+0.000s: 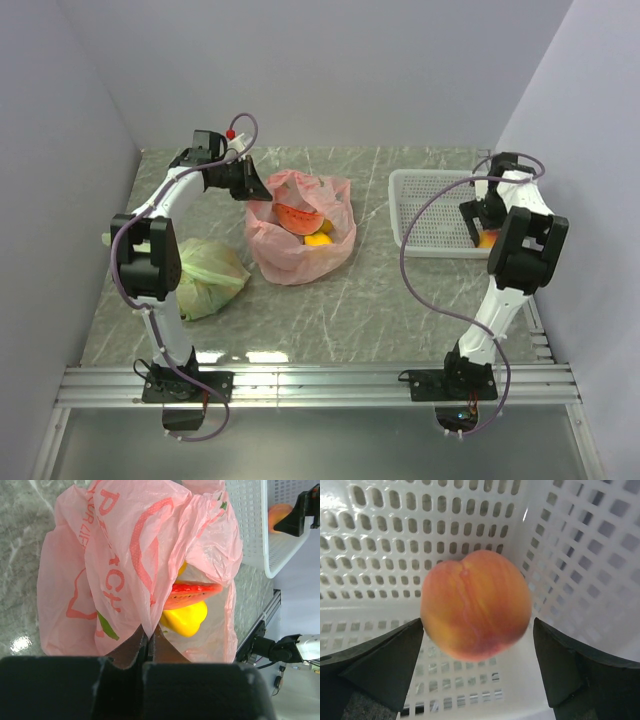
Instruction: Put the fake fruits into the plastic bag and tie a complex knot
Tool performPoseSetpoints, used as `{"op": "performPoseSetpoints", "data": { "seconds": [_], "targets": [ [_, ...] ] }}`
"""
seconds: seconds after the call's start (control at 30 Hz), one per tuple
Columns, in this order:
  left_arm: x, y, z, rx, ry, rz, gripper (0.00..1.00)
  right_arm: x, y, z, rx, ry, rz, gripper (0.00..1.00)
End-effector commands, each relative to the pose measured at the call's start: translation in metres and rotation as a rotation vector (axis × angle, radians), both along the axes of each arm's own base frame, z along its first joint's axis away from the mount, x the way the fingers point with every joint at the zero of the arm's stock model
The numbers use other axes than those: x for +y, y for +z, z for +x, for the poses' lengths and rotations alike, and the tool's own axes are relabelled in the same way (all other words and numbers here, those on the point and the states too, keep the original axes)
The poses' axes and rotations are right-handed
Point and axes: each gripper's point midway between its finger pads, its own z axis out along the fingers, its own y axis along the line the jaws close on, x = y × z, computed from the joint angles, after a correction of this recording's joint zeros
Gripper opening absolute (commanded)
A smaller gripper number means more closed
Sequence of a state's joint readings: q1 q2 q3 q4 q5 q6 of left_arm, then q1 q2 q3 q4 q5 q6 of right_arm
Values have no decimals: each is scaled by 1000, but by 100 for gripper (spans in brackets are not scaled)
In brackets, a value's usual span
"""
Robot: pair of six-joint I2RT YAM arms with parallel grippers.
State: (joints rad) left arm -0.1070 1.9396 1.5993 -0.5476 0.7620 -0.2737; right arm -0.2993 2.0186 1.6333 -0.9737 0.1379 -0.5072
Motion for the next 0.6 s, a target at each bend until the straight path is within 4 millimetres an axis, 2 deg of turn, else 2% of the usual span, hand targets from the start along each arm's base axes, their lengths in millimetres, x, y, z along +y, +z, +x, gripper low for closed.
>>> {"op": "performPoseSetpoints", "data": {
  "seconds": [0.0, 0.23, 0.33, 0.4, 0.43, 0.5, 0.53, 0.57],
  "targets": [
    [-2, 14, 4, -49, -27, -5, 1, -8, -11, 5, -4, -14, -24, 96],
    [-2, 14, 3, -47, -34, -1, 1, -5, -23, 7, 15, -29, 1, 90],
    [-2, 13, 4, -45, -39, 1, 1, 0, -15, 13, -3, -35, 39, 75],
    [-2, 13, 4, -44, -40, 1, 1, 7, -3, 19, -29, -37, 73, 62],
    [-1, 13, 4, -46, -41, -2, 1, 9, 3, 21, -43, -37, 80, 59],
    [-1, 15, 3, -48, -40, -6, 1, 17, 28, 31, -106, -43, 121, 56],
    [-2, 16, 3, -49, -41, -13, 1, 26, 51, 39, -164, -35, 166, 54],
    [-2, 16, 2, -47, -42, -16, 1, 34, 58, 44, -190, -26, 211, 54]
  ]
}}
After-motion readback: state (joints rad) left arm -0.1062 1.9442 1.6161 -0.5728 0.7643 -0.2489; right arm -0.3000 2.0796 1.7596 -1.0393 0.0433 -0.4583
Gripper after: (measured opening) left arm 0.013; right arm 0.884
